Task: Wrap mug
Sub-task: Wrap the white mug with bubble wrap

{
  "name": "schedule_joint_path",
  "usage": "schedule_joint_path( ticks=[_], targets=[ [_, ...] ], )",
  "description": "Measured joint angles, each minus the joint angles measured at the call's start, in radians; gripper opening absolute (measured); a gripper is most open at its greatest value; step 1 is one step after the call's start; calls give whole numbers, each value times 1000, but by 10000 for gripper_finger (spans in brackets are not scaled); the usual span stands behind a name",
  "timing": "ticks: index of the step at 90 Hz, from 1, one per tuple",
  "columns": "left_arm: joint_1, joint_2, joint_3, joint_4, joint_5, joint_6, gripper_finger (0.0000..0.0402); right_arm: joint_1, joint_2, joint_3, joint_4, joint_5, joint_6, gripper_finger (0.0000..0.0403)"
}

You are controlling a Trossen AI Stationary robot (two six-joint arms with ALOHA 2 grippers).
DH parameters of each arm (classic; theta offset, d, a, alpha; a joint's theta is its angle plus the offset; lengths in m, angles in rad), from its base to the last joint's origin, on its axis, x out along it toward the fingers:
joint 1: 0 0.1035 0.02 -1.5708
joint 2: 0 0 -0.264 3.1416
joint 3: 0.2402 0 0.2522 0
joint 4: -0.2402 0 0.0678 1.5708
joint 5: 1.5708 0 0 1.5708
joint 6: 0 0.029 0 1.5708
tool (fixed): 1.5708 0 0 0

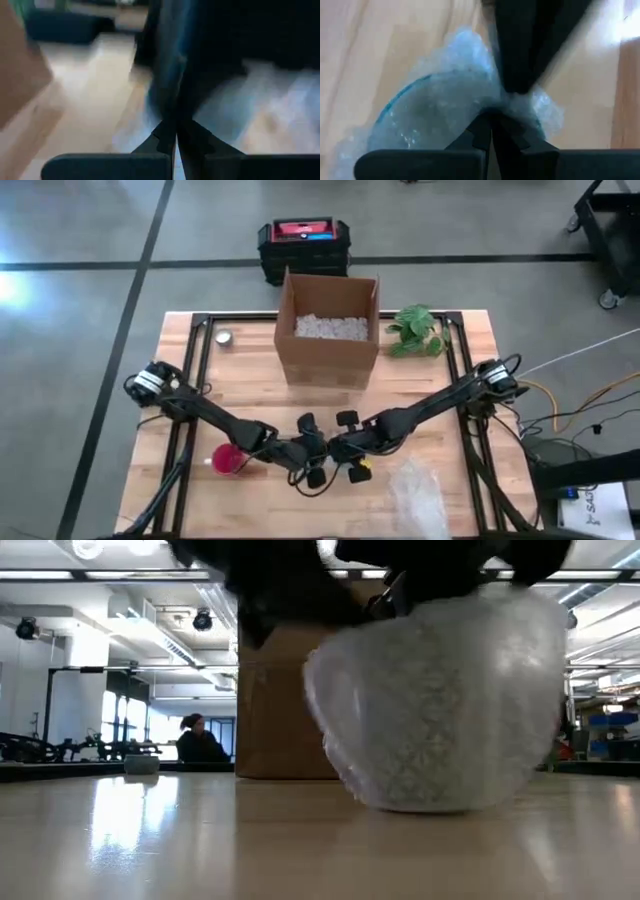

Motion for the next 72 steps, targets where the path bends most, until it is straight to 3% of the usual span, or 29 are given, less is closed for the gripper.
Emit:
schedule_joint_path(
  ticks=[45, 72],
  targets=[
    [0, 74, -4, -21, 81, -49, 0, 0, -34, -2, -17, -7, -6, 2],
    [0, 72, -7, -29, 86, -49, 0, 32, -199, 50, -211, -44, 51, 2]
  ],
)
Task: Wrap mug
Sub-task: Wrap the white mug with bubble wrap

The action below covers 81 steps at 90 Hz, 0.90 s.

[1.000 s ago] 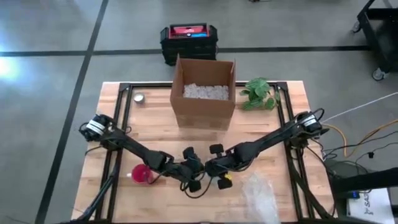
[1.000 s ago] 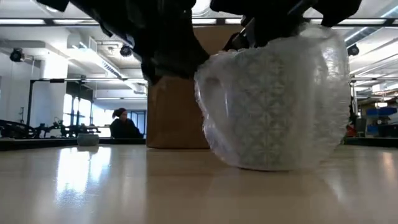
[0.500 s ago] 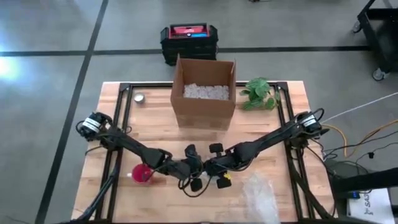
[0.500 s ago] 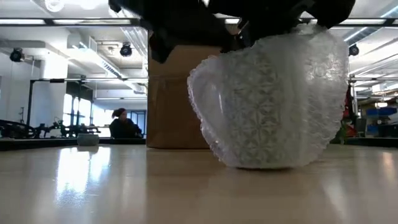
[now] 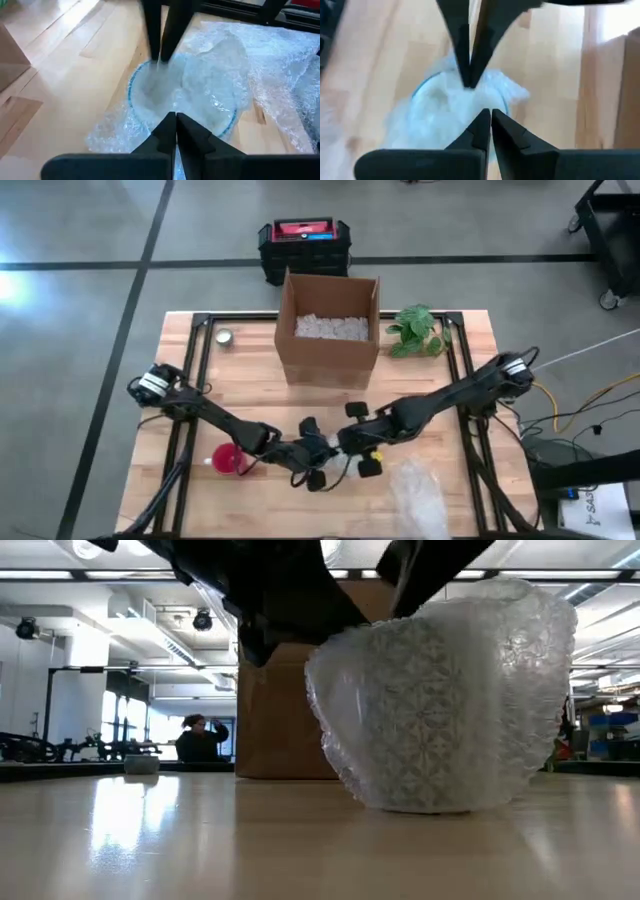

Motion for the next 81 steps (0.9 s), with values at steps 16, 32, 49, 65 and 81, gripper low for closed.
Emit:
schedule_joint_path(
  ticks=[16, 32, 49, 65, 81],
  targets=[
    [0, 0, 2, -2, 1, 1, 0, 110, -72, -83, -89, 2, 105, 2],
    [0, 1, 1, 27, 5, 17, 0, 196, -46, -219, 18, 22, 163, 2],
    [0, 1, 0, 32, 5, 18, 0, 202, -13, -221, 210, 96, 117, 2],
    [0, 1, 0, 32, 5, 18, 0, 163, -14, -163, 232, 124, 38, 2],
    [0, 1, 0, 35, 5, 18, 0, 108, 1, -164, 291, 150, 54, 2]
  ],
)
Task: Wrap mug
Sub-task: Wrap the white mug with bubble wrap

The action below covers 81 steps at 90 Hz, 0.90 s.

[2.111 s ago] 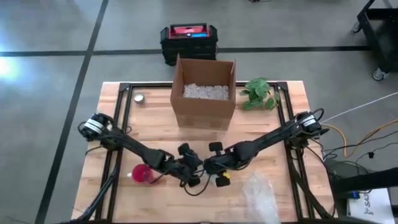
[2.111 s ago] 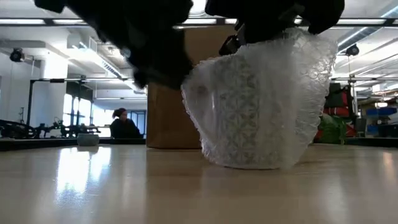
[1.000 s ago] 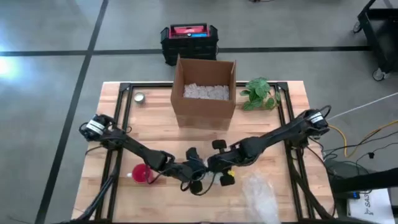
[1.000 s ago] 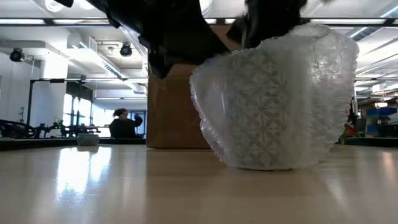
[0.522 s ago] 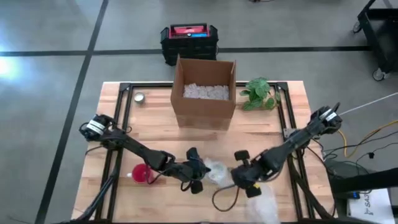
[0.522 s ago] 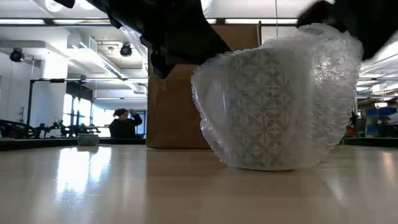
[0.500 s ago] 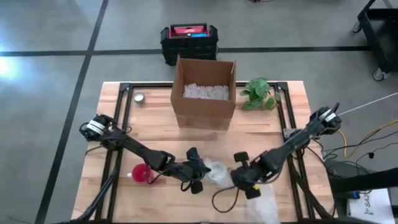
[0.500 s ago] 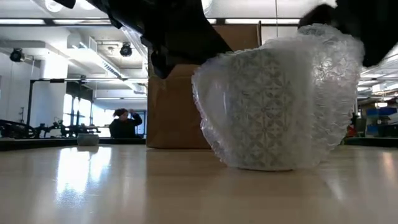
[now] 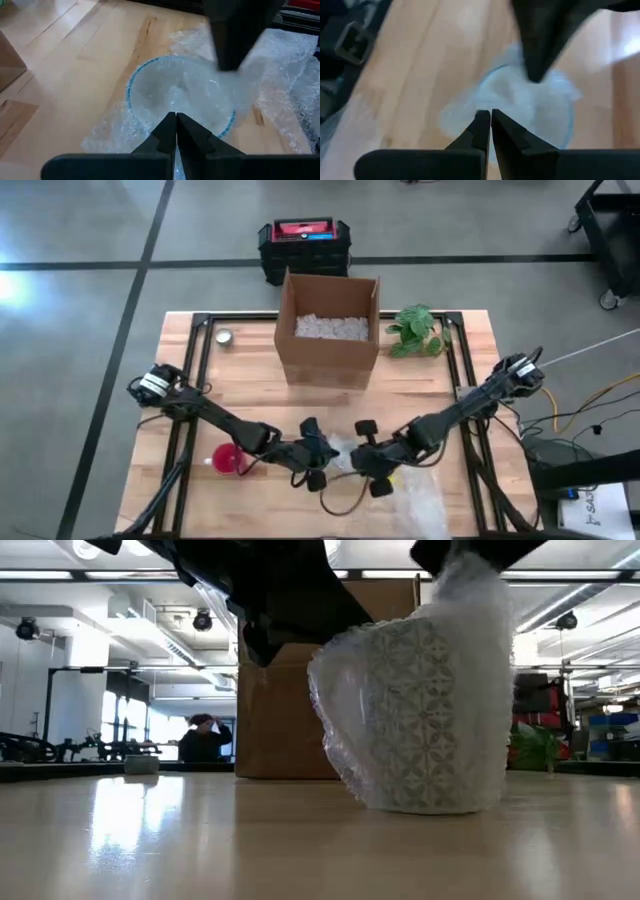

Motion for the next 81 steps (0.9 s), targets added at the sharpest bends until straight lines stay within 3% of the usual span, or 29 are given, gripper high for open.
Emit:
schedule_joint_path(
  ticks=[50, 81],
  targets=[
    [0, 1, 0, 6, 3, 0, 0, -108, 138, -8, 31, -208, -52, 2],
    [0, 0, 0, 5, -6, 1, 0, -148, 210, -8, 85, -173, -28, 2]
  ],
)
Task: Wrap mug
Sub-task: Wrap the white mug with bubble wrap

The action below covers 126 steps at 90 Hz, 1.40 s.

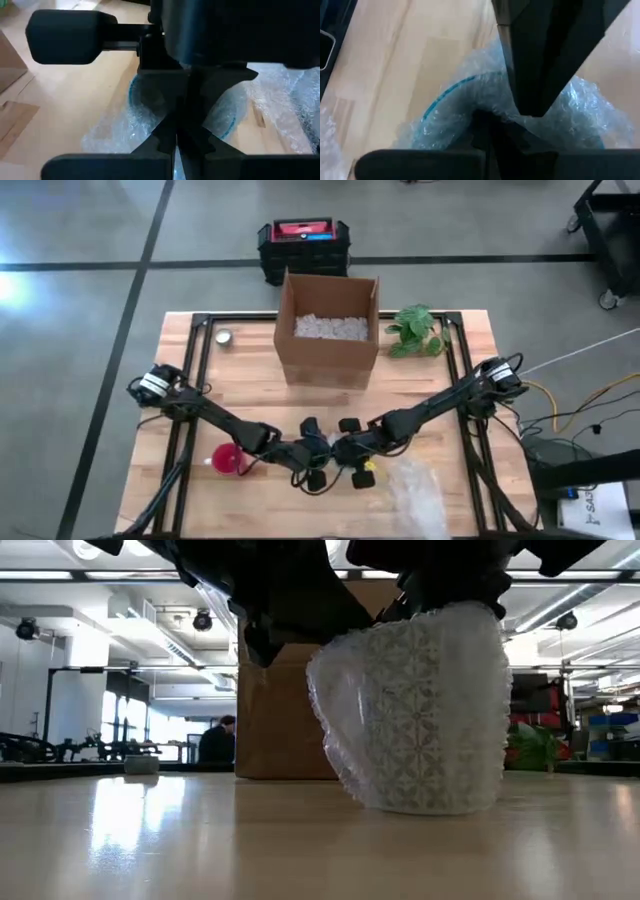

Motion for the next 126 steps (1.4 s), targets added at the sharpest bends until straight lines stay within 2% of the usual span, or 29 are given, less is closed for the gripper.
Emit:
schedule_joint_path(
  ticks=[34, 47, 58, 91, 107, 126],
  targets=[
    [0, 0, 0, 4, 8, 0, 0, 16, -151, -5, -78, -74, -26, 3],
    [-1, 0, 0, 4, 8, 0, 0, 7, -202, -5, -130, -47, -28, 3],
    [-1, 0, 0, 4, 8, 0, 0, 2, -183, -7, -113, 0, -25, 3],
    [-1, 0, 0, 7, 9, 0, 0, 3, -4, 3, -17, -32, -40, 2],
    [-1, 0, 0, 6, 8, 0, 0, -2, -31, 29, -58, -37, -51, 2],
    [-2, 0, 0, 4, 9, 0, 0, -4, -131, 103, -222, -35, -70, 2]
  ],
)
